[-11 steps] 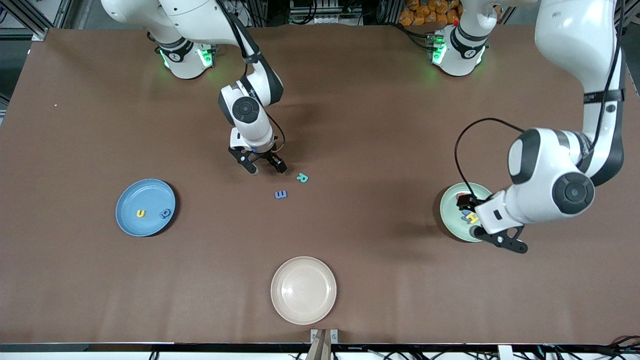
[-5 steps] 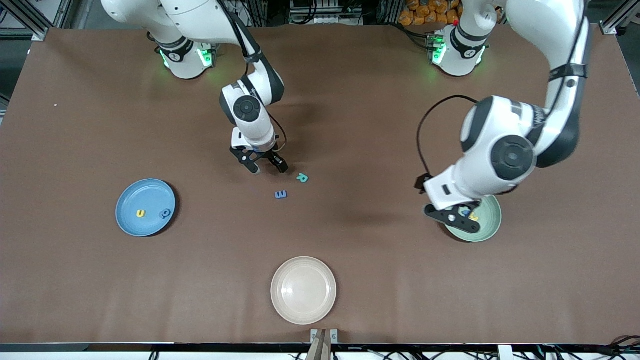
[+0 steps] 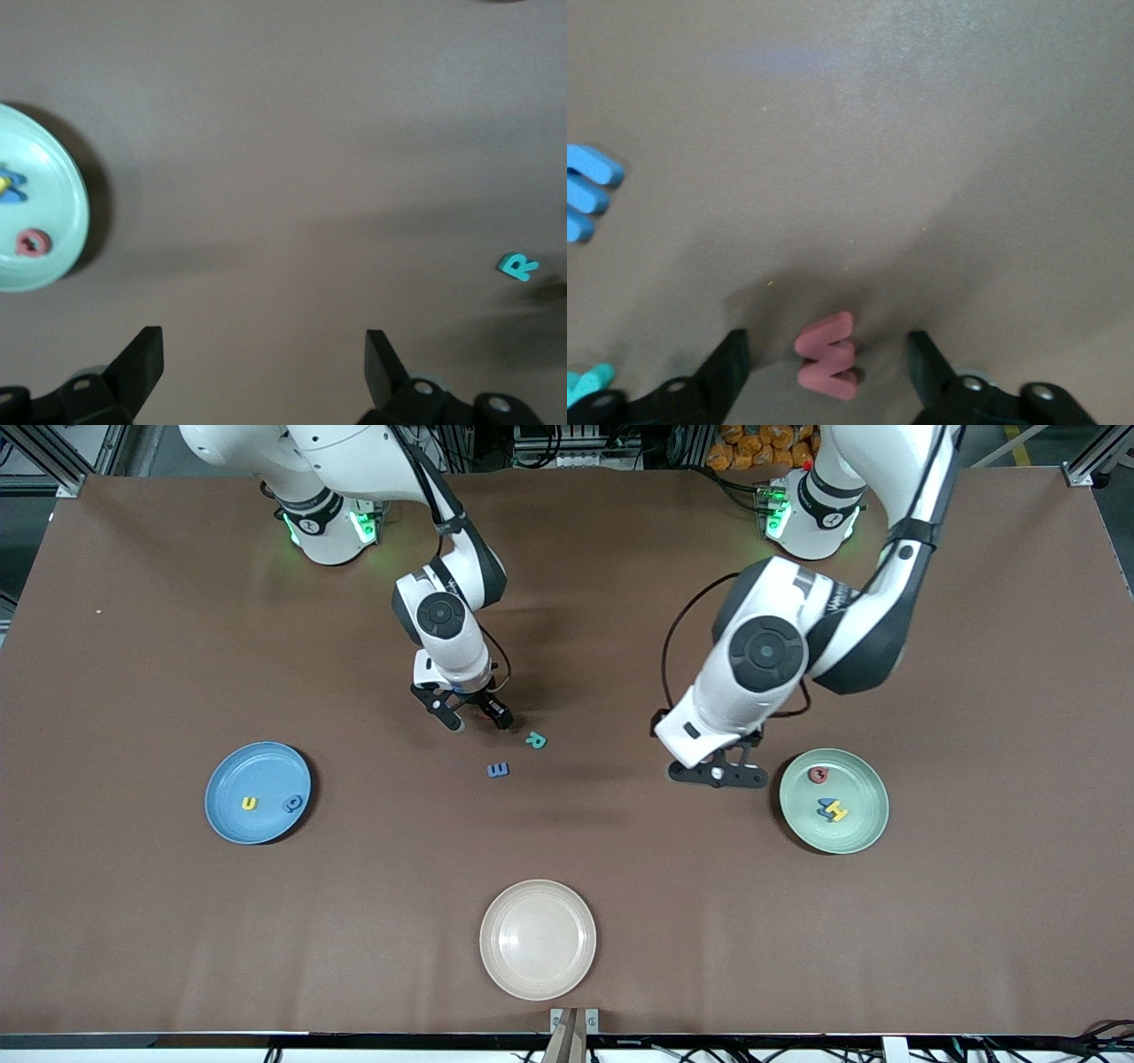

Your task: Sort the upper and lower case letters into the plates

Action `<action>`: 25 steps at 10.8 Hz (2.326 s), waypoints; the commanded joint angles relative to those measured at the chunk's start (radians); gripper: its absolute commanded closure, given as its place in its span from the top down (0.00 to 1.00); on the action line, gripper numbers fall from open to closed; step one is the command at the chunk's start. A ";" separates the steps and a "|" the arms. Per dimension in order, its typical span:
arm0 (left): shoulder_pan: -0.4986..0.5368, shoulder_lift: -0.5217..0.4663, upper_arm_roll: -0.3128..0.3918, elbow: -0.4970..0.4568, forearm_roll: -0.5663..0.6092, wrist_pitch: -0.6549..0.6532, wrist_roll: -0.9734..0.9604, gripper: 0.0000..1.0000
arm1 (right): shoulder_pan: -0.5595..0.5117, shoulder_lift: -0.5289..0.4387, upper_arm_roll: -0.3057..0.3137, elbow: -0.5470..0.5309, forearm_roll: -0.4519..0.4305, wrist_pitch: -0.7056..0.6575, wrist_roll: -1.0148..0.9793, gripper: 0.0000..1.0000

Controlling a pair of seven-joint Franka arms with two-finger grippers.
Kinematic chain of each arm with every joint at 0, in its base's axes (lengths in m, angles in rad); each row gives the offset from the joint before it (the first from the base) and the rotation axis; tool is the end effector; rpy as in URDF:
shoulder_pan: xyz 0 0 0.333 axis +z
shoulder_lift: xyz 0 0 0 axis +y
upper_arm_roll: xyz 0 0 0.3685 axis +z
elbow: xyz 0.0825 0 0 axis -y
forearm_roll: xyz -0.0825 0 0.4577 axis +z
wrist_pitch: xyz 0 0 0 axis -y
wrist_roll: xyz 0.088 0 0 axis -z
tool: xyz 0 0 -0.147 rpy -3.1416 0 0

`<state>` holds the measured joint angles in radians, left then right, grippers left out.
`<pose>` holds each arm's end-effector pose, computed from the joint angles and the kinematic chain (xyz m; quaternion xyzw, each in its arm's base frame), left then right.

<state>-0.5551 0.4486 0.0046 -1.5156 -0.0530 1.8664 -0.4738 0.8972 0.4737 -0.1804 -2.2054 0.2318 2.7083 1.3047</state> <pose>0.6458 -0.4041 0.3753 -0.9981 0.0295 0.0543 0.0031 0.4692 0.3950 0.1110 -0.9255 0.3779 -0.0032 0.0239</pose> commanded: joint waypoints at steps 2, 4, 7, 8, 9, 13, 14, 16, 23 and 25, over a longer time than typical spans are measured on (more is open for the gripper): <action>-0.023 -0.001 0.011 -0.009 -0.063 0.005 -0.170 1.00 | 0.019 0.006 -0.007 -0.005 0.027 0.010 -0.005 0.00; -0.041 0.007 0.011 -0.009 -0.096 0.039 -0.299 1.00 | 0.019 0.005 -0.008 -0.005 0.026 0.010 -0.007 0.00; -0.092 0.044 0.006 -0.009 -0.102 0.118 -0.547 1.00 | 0.016 -0.029 -0.014 -0.005 0.026 -0.001 -0.008 0.00; -0.101 0.057 0.006 -0.009 -0.100 0.149 -0.616 1.00 | 0.009 -0.043 -0.019 -0.005 0.024 -0.002 -0.012 0.00; -0.118 0.073 0.006 -0.009 -0.102 0.167 -0.672 1.00 | 0.008 -0.050 -0.025 -0.005 0.023 -0.004 -0.013 0.00; -0.178 0.171 0.005 0.044 -0.102 0.250 -0.929 1.00 | 0.008 -0.121 -0.151 -0.005 -0.012 -0.089 -0.095 0.00; -0.208 0.198 0.005 0.048 -0.100 0.304 -1.000 1.00 | 0.008 -0.151 -0.209 -0.005 -0.014 -0.143 -0.157 0.00; -0.259 0.248 0.006 0.048 -0.094 0.402 -1.098 1.00 | 0.006 -0.164 -0.337 -0.004 -0.014 -0.212 -0.345 0.00; -0.373 0.410 0.041 0.092 -0.014 0.555 -1.325 0.98 | -0.338 -0.080 -0.472 0.071 -0.016 -0.269 -0.990 0.00; -0.396 0.438 0.064 0.092 -0.013 0.573 -1.336 0.95 | -0.363 -0.050 -0.468 0.116 -0.016 -0.286 -1.003 0.99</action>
<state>-0.9223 0.8549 0.0410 -1.4516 -0.0942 2.4269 -1.7674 0.5352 0.3803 -0.6597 -2.1499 0.2270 2.4502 0.2958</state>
